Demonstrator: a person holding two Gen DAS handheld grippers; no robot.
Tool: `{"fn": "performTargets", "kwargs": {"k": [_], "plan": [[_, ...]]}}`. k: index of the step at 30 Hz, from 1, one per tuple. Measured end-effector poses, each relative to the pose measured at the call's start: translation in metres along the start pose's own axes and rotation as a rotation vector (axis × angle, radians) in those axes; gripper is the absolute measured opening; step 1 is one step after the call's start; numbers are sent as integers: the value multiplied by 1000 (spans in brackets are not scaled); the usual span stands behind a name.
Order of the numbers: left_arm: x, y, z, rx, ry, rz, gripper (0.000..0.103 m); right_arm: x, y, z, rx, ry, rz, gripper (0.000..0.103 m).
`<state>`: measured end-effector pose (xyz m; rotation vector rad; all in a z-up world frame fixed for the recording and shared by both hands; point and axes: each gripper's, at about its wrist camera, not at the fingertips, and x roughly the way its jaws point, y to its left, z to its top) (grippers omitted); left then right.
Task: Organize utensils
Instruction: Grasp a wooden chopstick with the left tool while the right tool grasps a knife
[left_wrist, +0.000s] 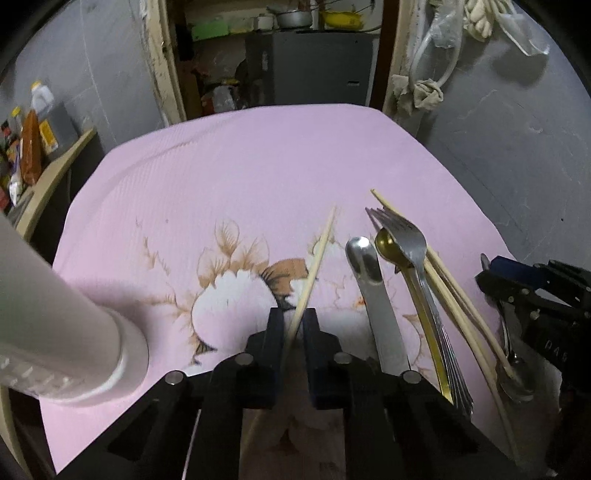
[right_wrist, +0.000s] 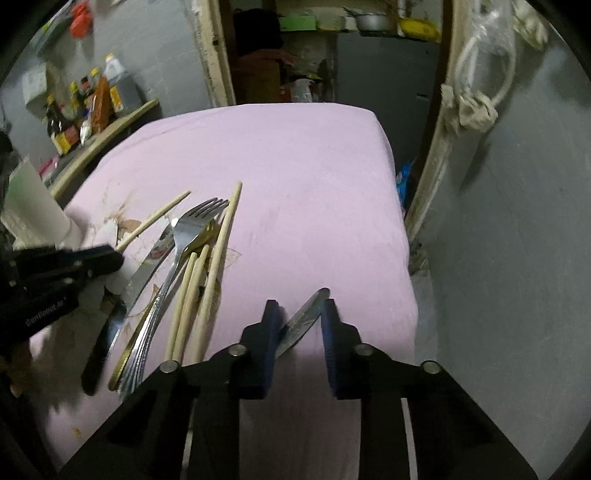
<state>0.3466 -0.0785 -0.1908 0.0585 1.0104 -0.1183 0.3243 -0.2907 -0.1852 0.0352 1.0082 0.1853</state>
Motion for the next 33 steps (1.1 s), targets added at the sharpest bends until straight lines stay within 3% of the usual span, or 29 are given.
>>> {"fn": "performTargets", "kwargs": {"k": [8, 13, 18, 28, 33], "plan": [[-15, 9, -16, -135, 51, -58, 5, -8, -7, -24, 70, 14, 80, 12], [-25, 12, -40, -233, 130, -146, 5, -16, -7, -32, 78, 42, 108, 12], [-28, 9, -48, -195, 141, -162, 5, -13, -14, -29, 101, 81, 147, 13], [-16, 8, -22, -135, 172, -198, 11, -4, -9, -26, 124, 127, 154, 15], [-17, 6, -21, -125, 183, -171, 5, -3, -8, -27, 152, 130, 145, 2]]}}
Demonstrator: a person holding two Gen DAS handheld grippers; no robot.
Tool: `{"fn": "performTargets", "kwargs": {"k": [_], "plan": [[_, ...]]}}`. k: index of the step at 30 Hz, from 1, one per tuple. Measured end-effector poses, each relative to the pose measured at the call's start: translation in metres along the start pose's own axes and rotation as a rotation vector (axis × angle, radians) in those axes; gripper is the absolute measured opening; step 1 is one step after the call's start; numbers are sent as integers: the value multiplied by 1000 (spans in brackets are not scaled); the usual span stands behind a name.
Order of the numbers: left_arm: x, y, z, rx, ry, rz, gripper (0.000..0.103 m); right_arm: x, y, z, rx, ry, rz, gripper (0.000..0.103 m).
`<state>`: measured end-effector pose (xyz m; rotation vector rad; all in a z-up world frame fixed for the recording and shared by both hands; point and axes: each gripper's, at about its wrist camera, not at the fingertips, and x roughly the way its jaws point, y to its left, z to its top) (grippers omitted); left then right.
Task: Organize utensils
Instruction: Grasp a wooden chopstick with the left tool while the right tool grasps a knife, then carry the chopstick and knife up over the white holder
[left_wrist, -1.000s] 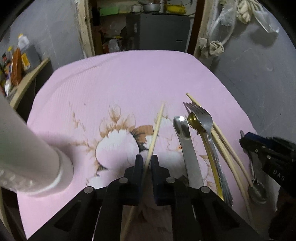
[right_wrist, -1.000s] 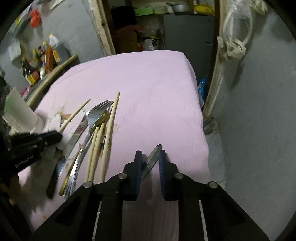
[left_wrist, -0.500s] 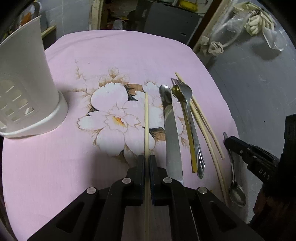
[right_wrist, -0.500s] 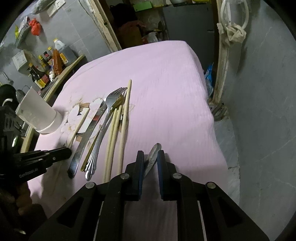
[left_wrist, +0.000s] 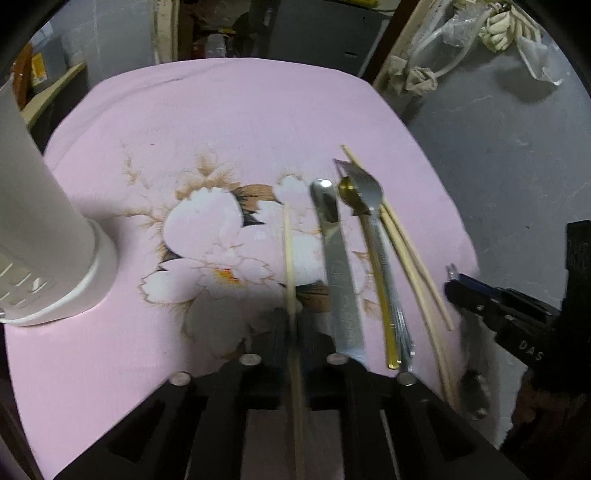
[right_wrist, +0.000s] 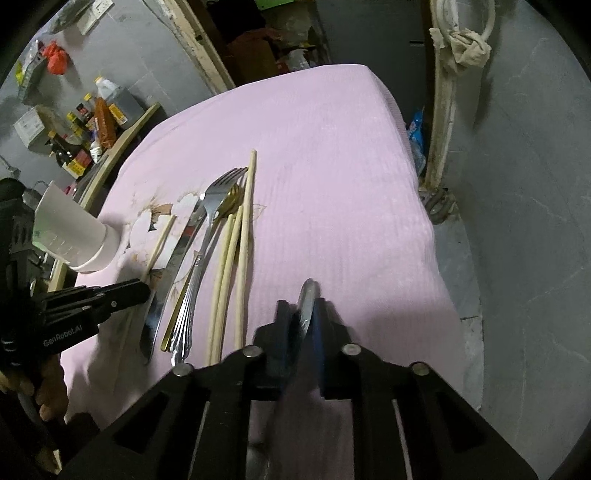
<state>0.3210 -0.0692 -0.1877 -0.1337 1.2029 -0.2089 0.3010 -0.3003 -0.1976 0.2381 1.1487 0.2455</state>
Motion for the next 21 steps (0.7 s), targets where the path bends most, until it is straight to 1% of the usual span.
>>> {"fn": "performTargets", "kwargs": {"k": [4, 7, 10, 13, 15, 16, 19, 21], "plan": [[-6, 8, -2, -49, -15, -39, 5, -8, 0, -3, 26, -35, 22, 2], [-19, 15, -7, -91, -78, -81, 5, -24, 2, -5, 32, -90, 45, 2], [-38, 17, -14, -114, -165, -109, 5, -44, 9, -3, 19, -175, 57, 2], [-62, 15, -19, -109, -269, -108, 5, -66, 18, -1, 2, -266, 75, 2], [-82, 14, -18, -115, -347, -119, 5, -80, 23, 3, -10, -332, 97, 2], [-90, 15, -18, -119, -374, -126, 5, -87, 28, 5, -17, -365, 106, 2], [-116, 18, -15, -124, -464, -119, 5, -103, 43, 14, -43, -441, 140, 2], [-128, 21, -11, -131, -505, -115, 5, -113, 56, 22, -67, -493, 169, 2]]}}
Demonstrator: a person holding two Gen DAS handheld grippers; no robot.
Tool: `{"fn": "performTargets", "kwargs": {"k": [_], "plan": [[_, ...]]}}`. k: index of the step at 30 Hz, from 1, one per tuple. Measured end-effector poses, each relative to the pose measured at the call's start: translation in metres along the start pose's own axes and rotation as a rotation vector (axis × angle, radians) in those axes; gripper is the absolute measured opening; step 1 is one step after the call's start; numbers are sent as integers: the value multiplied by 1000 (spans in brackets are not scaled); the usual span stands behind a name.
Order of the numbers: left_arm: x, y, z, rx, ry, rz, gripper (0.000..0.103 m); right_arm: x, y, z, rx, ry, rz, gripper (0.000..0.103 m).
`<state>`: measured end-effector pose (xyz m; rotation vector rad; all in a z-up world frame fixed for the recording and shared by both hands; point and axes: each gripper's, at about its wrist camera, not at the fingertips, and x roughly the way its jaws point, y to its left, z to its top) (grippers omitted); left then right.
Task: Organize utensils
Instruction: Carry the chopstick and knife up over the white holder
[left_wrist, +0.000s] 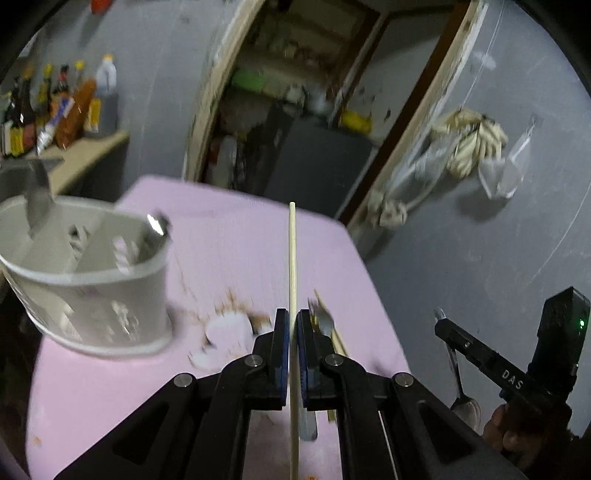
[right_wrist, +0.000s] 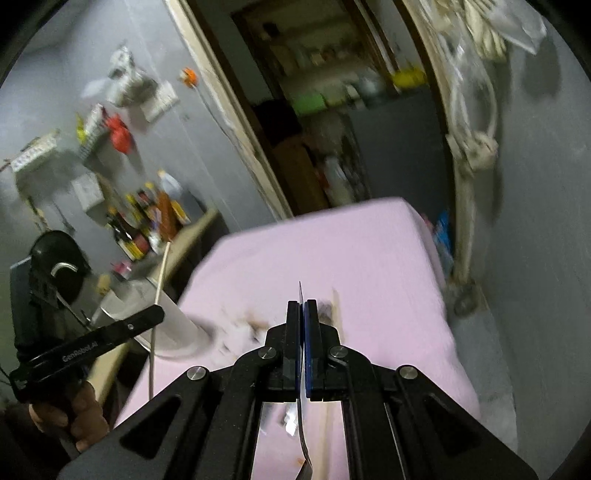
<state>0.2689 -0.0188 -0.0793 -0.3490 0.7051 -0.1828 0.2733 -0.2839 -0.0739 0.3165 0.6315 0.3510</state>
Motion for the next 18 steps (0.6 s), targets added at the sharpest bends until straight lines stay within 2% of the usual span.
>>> {"fn": "performTargets", "kwargs": {"k": [9, 18], "plan": [[-48, 31, 58, -48, -172, 8, 5, 21, 79, 52, -24, -191, 167, 2], [-87, 103, 104, -97, -314, 69, 5, 66, 164, 74, -26, -314, 268, 2]]}}
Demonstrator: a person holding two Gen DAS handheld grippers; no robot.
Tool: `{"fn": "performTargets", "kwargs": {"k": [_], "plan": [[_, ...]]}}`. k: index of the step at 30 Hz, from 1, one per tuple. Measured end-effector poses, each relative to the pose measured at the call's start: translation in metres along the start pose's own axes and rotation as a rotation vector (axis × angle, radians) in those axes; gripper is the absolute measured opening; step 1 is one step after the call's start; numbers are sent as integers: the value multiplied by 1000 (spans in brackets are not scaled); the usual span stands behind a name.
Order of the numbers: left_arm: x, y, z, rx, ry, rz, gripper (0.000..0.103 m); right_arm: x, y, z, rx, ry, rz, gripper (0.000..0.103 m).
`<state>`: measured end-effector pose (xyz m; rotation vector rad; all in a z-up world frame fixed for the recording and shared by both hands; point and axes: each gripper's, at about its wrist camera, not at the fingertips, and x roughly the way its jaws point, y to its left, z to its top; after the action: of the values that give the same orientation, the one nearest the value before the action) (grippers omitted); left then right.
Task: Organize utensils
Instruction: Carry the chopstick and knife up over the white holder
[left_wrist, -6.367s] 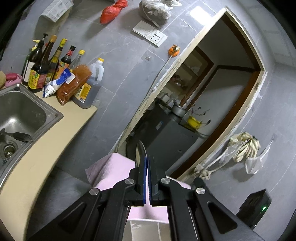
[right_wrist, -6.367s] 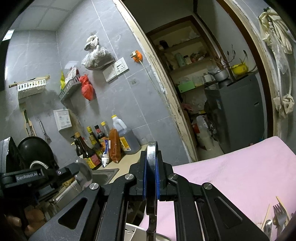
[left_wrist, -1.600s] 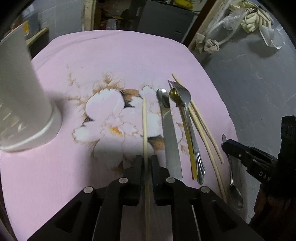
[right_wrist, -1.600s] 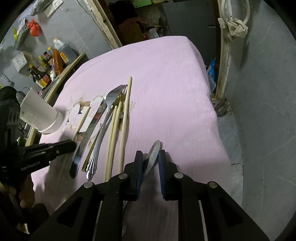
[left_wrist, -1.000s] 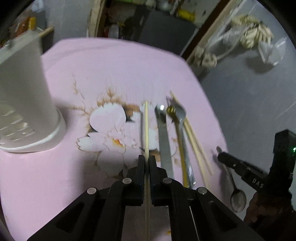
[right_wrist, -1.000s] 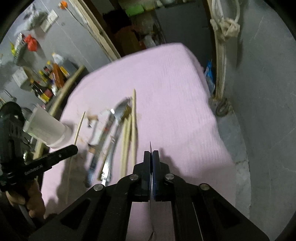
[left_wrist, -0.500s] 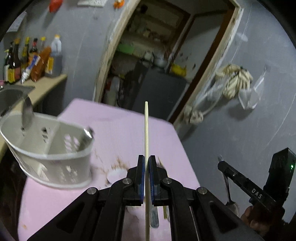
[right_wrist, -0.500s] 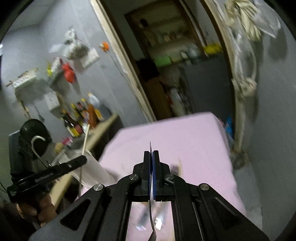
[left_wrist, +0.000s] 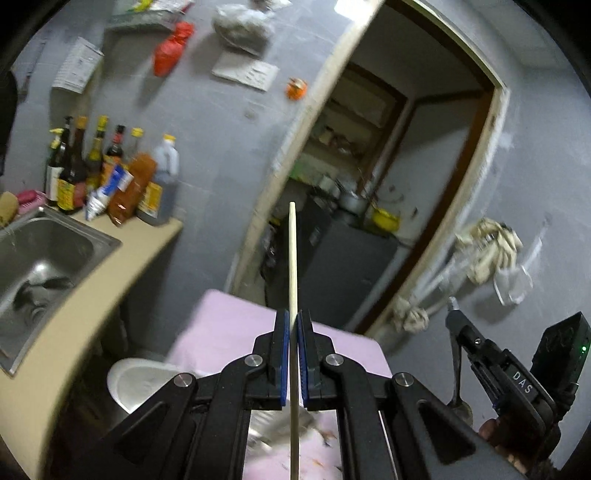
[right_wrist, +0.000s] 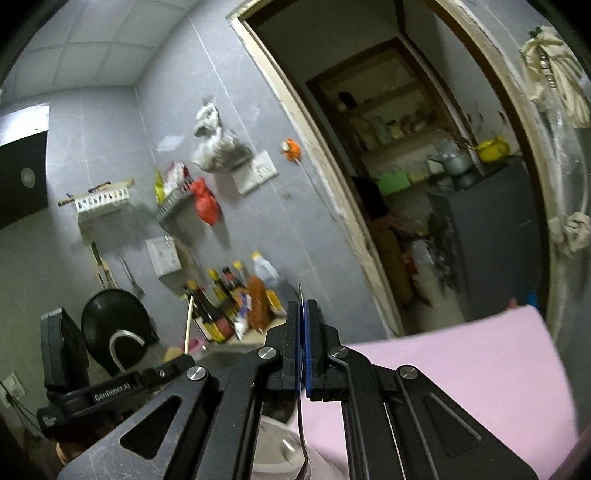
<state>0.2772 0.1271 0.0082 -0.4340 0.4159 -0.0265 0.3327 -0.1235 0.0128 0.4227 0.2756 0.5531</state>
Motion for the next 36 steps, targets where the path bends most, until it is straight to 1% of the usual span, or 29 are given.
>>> {"fn": "performTargets", "kwargs": {"k": [3, 6, 11, 13, 19, 23, 26, 29, 32, 36], "plan": [[-1, 31, 14, -45, -51, 26, 5, 15, 14, -4, 20, -42, 5, 2], [3, 59, 22, -104, -88, 45, 5, 29, 23, -15, 45, -76, -17, 2], [18, 96, 19, -177, -127, 64, 5, 42, 29, -37, 60, -124, -71, 2], [25, 103, 15, -183, -141, 71, 5, 46, 28, -46, 67, -145, -98, 2], [34, 110, -2, -170, -159, 87, 5, 51, 29, -65, 65, -175, -153, 2], [34, 109, -13, -141, -174, 113, 5, 58, 37, -73, 13, -171, -174, 2], [35, 106, -18, -118, -186, 116, 5, 63, 42, -78, -18, -158, -181, 2], [36, 107, -22, -110, -191, 99, 5, 64, 41, -82, -24, -142, -187, 2], [38, 110, -24, -110, -190, 87, 5, 64, 40, -83, -34, -146, -200, 2], [39, 113, -27, -98, -179, 80, 5, 63, 41, -86, -49, -136, -209, 2]]}}
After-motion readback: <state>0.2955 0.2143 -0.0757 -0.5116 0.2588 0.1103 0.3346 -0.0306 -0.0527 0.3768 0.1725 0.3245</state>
